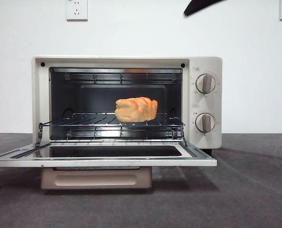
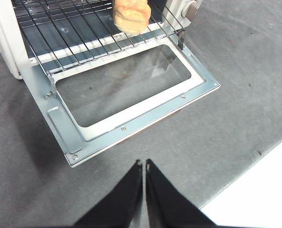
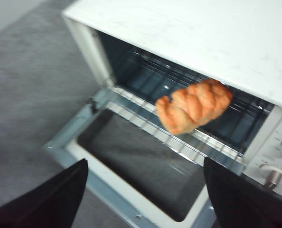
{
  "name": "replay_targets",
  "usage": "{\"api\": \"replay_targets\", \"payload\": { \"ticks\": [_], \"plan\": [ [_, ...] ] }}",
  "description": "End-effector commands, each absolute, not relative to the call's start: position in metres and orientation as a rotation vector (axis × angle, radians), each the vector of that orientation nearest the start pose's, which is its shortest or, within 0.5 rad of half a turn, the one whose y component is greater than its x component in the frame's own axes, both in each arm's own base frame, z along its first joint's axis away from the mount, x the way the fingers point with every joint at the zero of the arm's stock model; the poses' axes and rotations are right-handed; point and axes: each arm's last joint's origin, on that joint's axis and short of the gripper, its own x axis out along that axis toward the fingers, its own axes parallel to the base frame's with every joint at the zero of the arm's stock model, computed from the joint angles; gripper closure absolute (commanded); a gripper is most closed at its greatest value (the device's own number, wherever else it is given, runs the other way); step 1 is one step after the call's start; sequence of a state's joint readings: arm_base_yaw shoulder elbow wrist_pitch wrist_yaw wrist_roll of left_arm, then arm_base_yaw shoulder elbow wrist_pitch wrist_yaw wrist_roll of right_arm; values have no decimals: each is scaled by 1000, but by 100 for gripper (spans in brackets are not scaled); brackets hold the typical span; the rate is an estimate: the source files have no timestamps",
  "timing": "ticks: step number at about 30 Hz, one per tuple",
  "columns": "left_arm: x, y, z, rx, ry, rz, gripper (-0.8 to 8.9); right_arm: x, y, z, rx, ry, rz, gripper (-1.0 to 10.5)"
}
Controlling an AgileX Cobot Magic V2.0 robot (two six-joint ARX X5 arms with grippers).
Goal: The left arm flap open the oven, the right arm pick bread and place it into oven, the left arm flap close the oven
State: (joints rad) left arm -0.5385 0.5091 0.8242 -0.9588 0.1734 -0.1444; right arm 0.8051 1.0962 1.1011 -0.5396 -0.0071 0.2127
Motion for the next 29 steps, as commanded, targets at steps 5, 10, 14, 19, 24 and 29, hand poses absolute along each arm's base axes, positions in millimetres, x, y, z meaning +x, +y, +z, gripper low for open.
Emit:
{"api": "replay_targets", "payload": {
  "ticks": [5, 10, 14, 19, 24, 29],
  "plan": [
    [68, -46, 310, -4, 676, -646, 797, 128, 139, 341, -9, 539, 807, 570],
    [68, -47, 310, -5, 675, -646, 797, 114, 127, 320, 9, 566, 872, 570],
    [68, -47, 310, -5, 675, -646, 797, 107, 120, 313, 15, 567, 886, 570],
    [69, -47, 311, -20, 656, -646, 797, 103, 116, 317, 26, 537, 890, 570],
    [76, -51, 312, -84, 598, -640, 798, 103, 115, 316, 23, 546, 889, 570],
    [93, -55, 297, -166, 578, -522, 799, 103, 115, 316, 20, 552, 888, 570]
  ]
}}
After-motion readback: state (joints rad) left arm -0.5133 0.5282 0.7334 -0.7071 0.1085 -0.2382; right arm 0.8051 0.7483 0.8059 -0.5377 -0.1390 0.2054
